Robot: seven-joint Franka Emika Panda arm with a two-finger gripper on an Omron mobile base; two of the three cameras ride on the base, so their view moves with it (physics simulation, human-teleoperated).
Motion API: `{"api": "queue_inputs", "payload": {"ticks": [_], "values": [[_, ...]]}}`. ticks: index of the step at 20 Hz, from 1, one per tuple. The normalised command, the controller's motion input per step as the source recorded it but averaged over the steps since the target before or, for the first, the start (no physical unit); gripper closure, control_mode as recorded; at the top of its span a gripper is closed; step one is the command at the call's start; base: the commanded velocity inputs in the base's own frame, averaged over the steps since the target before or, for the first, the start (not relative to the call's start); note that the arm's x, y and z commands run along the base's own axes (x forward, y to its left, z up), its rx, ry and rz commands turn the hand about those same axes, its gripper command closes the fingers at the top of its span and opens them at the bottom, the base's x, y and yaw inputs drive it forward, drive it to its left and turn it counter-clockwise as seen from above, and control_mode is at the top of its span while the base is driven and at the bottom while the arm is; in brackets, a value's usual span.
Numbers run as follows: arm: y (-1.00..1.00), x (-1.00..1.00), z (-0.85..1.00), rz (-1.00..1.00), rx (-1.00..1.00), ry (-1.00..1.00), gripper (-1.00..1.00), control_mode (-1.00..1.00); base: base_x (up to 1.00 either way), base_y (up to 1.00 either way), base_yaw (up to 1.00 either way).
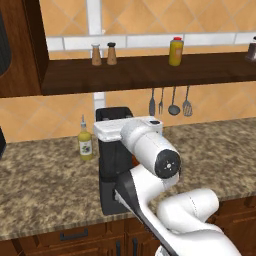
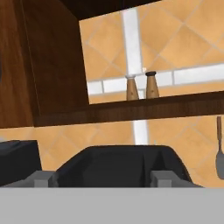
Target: Close the lid blender by securely placing the lid on top.
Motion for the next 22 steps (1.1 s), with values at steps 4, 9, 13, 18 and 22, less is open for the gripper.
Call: {"api": "queue_inputs", "payload": {"ticks": [4,9,13,18,22], "values": [[-0.01,-0.11,-0.03,0.0,0.11,-0.18,-1.0,-1.0,0.0,0.0,0.0],[0.0,-0.08,0.0,0.0,0.07,-0.22,-1.0,-1.0,0.0,0.0,0.0],[-0.06,-0.21,0.0,0.0,0.07,-0.29,-1.0,-1.0,0.0,0.0,0.0],[-0.76,-0.68,0.11,-0.02,0.15,-0.35,-1.0,-1.0,0.0,0.0,0.0],[-1.0,-0.82,0.11,-0.06,0.2,-0.33,-1.0,-1.0,0.0,0.0,0.0]]}}
